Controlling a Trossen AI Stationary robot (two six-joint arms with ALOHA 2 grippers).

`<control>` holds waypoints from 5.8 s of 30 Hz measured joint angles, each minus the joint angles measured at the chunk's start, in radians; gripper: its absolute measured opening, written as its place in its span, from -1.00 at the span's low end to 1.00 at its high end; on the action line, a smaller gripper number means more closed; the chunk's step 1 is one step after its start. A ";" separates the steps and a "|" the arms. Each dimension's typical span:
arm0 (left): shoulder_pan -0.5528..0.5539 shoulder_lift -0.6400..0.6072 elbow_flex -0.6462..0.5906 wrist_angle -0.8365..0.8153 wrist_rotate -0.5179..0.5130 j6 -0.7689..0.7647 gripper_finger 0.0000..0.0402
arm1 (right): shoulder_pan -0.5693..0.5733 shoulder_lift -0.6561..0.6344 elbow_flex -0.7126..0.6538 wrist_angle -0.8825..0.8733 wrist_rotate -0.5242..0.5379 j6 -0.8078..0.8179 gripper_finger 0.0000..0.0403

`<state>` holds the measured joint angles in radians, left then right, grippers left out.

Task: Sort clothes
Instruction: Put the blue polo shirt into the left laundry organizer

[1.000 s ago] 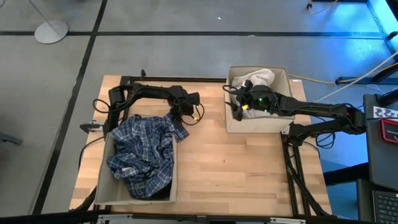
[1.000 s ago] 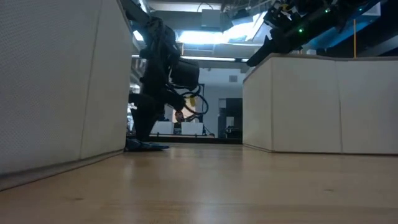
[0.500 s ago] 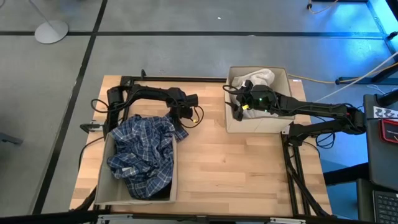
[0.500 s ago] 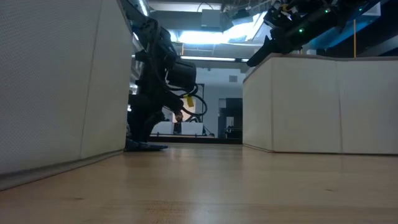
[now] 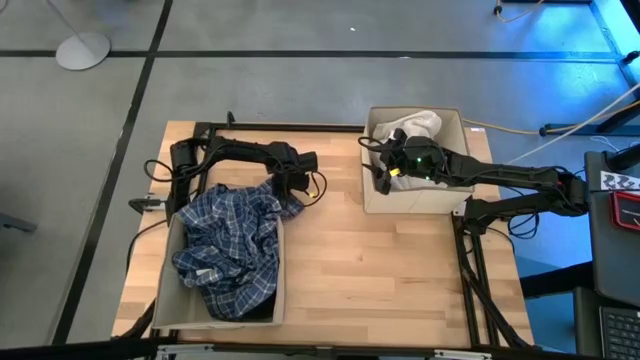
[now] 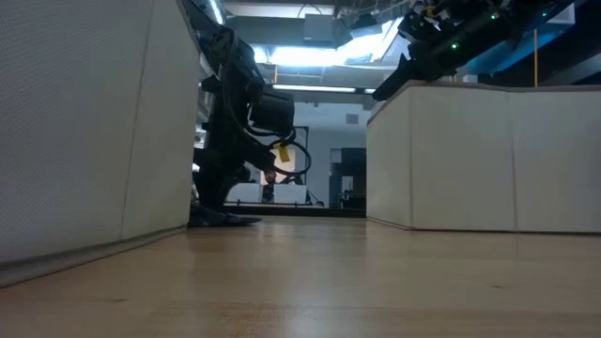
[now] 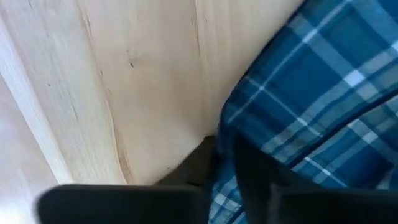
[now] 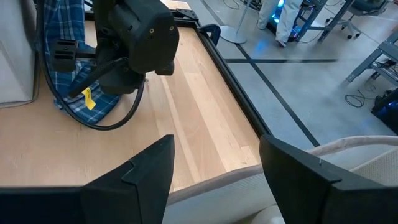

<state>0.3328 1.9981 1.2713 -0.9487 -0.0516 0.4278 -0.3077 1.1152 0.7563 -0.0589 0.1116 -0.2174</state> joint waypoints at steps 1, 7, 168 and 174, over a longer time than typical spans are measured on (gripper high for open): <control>0.000 0.000 0.000 -0.002 0.001 0.000 -0.83 | 0.000 0.000 0.000 0.001 0.000 0.000 0.18; -0.014 -0.001 0.025 -0.049 -0.014 -0.003 -0.97 | 0.000 0.000 0.000 0.001 0.000 0.001 0.18; -0.845 -0.937 -0.366 0.081 0.002 -1.394 -0.36 | 0.000 0.083 0.001 0.090 0.012 0.064 0.18; -1.005 -0.787 -0.407 0.126 -0.146 -1.499 -0.36 | 0.000 0.084 0.000 0.107 0.011 0.067 0.18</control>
<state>-0.6721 1.2112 0.8644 -0.8227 -0.1971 -1.0714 -0.3077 1.1995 0.7567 0.0479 0.1230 -0.1505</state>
